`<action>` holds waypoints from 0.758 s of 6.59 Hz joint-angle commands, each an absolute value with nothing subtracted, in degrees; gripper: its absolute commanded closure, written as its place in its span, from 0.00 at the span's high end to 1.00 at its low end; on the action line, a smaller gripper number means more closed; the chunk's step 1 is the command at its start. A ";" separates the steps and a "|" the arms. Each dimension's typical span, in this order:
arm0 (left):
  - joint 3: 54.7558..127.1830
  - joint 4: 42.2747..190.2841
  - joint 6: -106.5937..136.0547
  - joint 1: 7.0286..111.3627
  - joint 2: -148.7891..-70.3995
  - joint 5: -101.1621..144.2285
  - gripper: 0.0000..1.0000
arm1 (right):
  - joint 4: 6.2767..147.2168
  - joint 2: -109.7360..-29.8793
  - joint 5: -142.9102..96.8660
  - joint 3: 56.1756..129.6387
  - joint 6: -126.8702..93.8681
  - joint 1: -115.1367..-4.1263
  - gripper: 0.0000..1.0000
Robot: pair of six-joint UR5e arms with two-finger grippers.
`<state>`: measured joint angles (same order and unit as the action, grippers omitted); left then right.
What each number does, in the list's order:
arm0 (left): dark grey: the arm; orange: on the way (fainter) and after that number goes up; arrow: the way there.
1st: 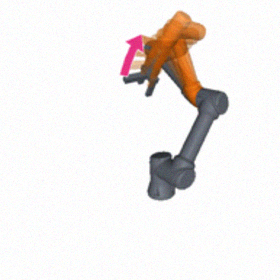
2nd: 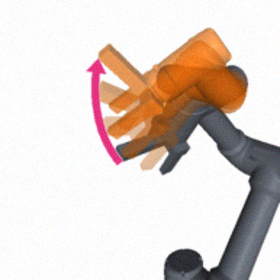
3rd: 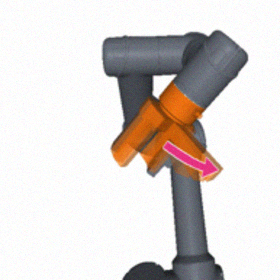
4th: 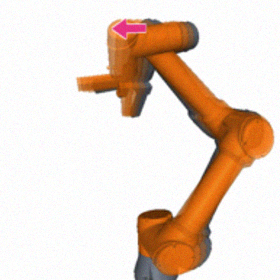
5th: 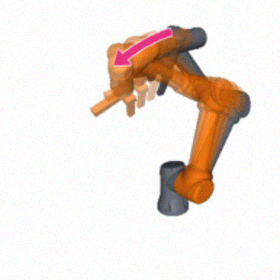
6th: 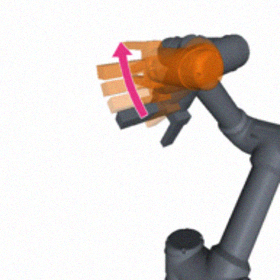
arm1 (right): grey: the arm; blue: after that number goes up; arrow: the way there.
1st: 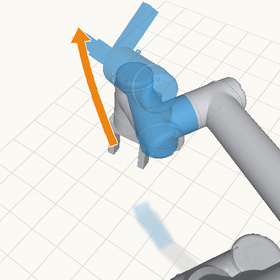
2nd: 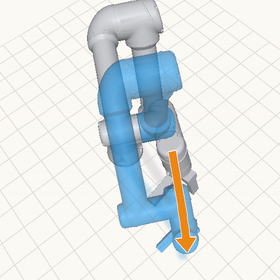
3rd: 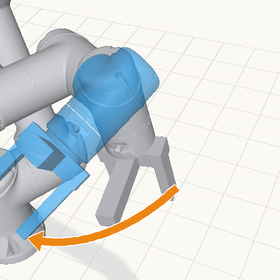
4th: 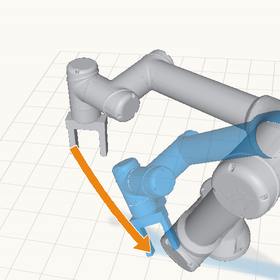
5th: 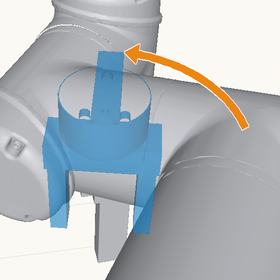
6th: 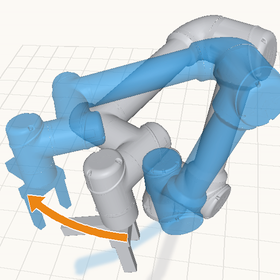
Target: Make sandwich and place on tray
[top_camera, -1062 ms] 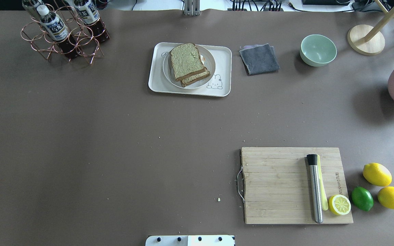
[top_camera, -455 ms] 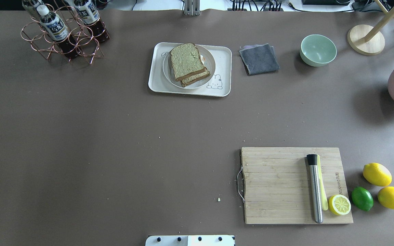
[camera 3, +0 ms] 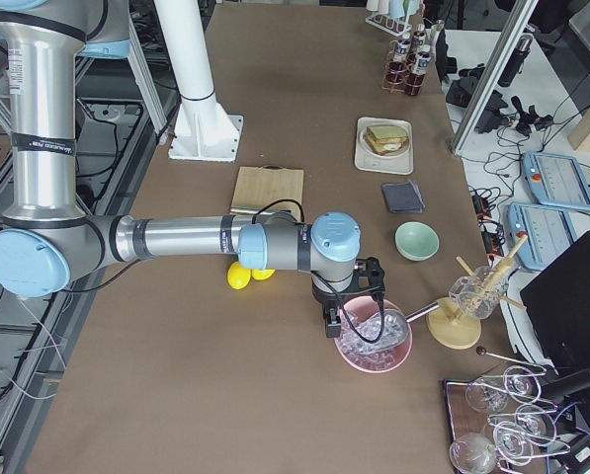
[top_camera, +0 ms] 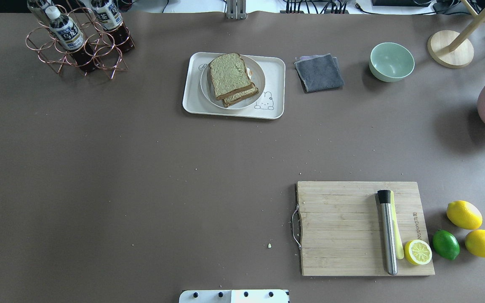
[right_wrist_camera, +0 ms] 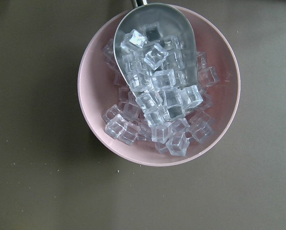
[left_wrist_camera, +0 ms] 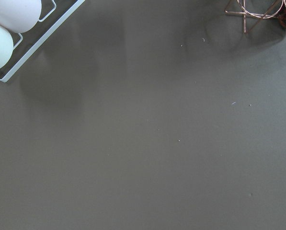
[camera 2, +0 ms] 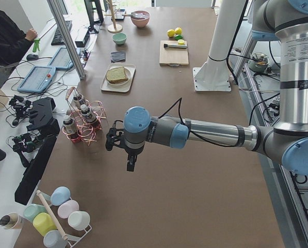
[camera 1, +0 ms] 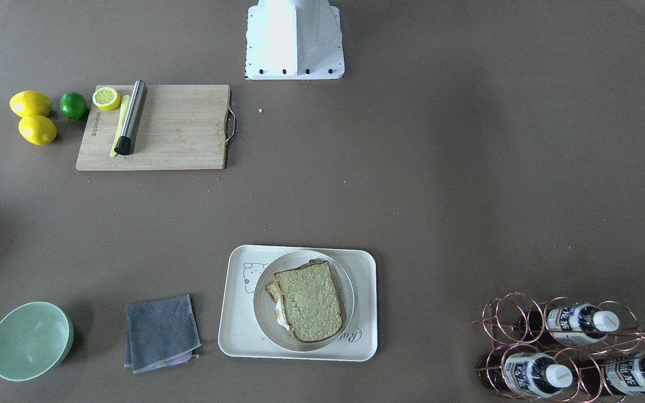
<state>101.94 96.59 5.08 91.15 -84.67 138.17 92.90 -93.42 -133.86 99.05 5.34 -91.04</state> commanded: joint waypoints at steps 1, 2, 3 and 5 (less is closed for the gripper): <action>101.95 96.59 5.27 91.06 -84.90 137.90 0.98 | 92.90 -93.25 -134.03 99.05 4.48 -90.97 1.00; 101.95 96.59 5.36 90.79 -85.34 136.77 0.98 | 92.90 -93.25 -134.03 99.14 4.48 -90.97 1.00; 101.95 96.59 5.45 90.36 -85.34 135.10 0.98 | 92.90 -93.25 -134.03 99.05 4.57 -90.97 1.00; 101.87 96.68 5.45 90.35 -85.25 135.09 0.98 | 92.90 -93.25 -134.03 99.14 4.57 -90.97 1.00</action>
